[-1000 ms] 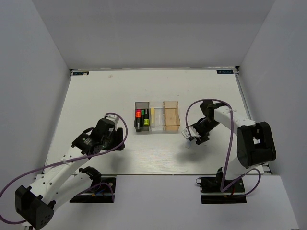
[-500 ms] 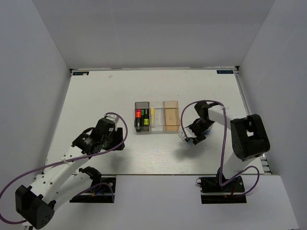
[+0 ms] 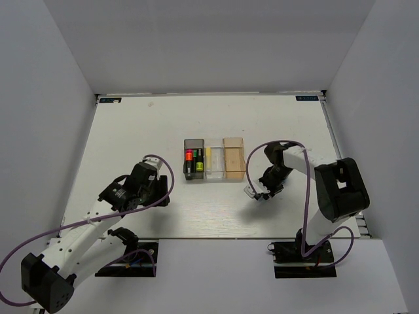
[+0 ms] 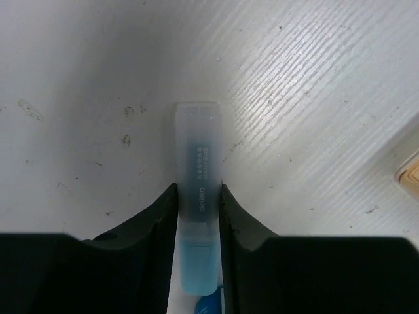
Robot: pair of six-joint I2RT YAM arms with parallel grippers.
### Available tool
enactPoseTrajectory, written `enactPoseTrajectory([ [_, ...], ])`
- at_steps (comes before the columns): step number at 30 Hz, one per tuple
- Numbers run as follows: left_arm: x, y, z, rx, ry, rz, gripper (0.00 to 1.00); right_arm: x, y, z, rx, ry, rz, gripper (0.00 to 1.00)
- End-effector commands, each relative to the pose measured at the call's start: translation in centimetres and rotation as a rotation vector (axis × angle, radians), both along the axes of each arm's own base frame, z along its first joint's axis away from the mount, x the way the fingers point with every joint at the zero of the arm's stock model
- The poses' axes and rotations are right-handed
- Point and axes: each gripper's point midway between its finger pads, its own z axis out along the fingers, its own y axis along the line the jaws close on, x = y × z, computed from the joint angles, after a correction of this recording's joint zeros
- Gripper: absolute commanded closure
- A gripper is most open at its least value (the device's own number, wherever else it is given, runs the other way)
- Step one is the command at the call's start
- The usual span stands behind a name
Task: Sort the stationery into containers
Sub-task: Pick up the pen from the center of the board, then place the pen in the storage box.
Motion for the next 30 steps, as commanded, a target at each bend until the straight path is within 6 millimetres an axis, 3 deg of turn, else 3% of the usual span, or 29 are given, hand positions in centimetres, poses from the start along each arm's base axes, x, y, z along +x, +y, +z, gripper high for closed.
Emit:
enactPoseTrajectory([
  [1, 0.0, -0.1, 0.3, -0.018, -0.012, -0.003, 0.34, -2.2, -0.1, -1.7, 0.076, -0.033, 0.390, 0.90],
  [4, -0.1, -0.1, 0.2, -0.019, -0.013, -0.002, 0.34, -2.3, 1.2, -0.3, 0.093, 0.022, 0.185, 1.00],
  [6, 0.0, -0.1, 0.3, -0.023, -0.016, -0.001, 0.34, -2.0, 2.5, 1.7, 0.141, 0.050, 0.096, 1.00],
  [7, 0.0, -0.2, 0.3, -0.026, -0.016, -0.004, 0.34, -3.0, 3.7, 3.2, 0.215, 0.103, 0.063, 1.00],
  [10, 0.1, -0.2, 0.4, -0.023, -0.014, -0.004, 0.34, -3.4, 6.0, 6.3, 0.321, 0.154, -0.059, 1.00],
  [13, 0.1, -0.3, 0.4, -0.026, -0.016, -0.005, 0.34, -2.1, 8.5, 9.6, 0.378, 0.162, -0.283, 1.00],
  [14, 0.1, -0.2, 0.4, -0.026, -0.017, -0.001, 0.34, 0.3, 9.9, 11.2, 0.427, 0.128, -0.408, 1.00],
  [15, 0.1, -0.3, 0.4, -0.027, -0.017, -0.002, 0.34, 0.4, 10.5, 11.9, 0.397, 0.209, -0.565, 1.00],
  [16, 0.0, -0.2, 0.4, -0.026, -0.017, -0.001, 0.34, 1.3, 10.8, 12.6, 0.390, 0.174, -0.625, 1.00],
  [17, 0.1, -0.2, 0.4, -0.025, -0.015, -0.001, 0.34, 3.1, 12.1, 15.0, 0.427, 0.192, -0.734, 1.00],
  [18, 0.2, -0.1, 0.4, -0.025, -0.018, 0.002, 0.34, 3.3, 13.0, 15.6, 0.415, 0.248, -0.813, 1.00],
  [19, 0.2, -0.1, 0.3, -0.023, -0.013, 0.004, 0.34, 4.8, 13.7, 17.4, 0.425, 0.251, -0.910, 1.00],
  [20, 0.2, -0.2, 0.4, -0.026, -0.013, 0.004, 0.34, 5.3, 14.4, 16.9, 0.395, 0.289, -0.961, 1.00],
  [22, 0.2, -0.2, 0.4, -0.025, -0.006, 0.003, 0.34, 7.8, 16.4, 19.4, 0.395, 0.366, -1.139, 1.00],
  [23, 0.2, -0.2, 0.4, -0.027, -0.007, 0.008, 0.34, 8.4, 16.9, 19.4, 0.384, 0.385, -1.190, 1.00],
  [24, 0.3, -0.3, 0.4, -0.029, -0.008, 0.008, 0.34, 10.9, 17.8, 19.6, 0.369, 0.408, -1.349, 1.00],
  [25, 0.3, -0.3, 0.4, -0.031, -0.007, 0.012, 0.34, 11.2, 18.5, 19.5, 0.360, 0.402, -1.372, 1.00],
  [26, 0.3, -0.3, 0.4, -0.033, -0.006, 0.009, 0.34, 12.1, 18.7, 18.3, 0.319, 0.409, -1.445, 1.00],
  [27, 0.3, -0.3, 0.4, -0.033, -0.006, 0.011, 0.34, 13.6, 19.4, 19.4, 0.326, 0.432, -1.549, 1.00],
  [30, 0.2, -0.2, 0.3, -0.028, -0.001, 0.015, 0.34, 15.0, 20.7, 18.4, 0.289, 0.437, -1.663, 1.00],
])
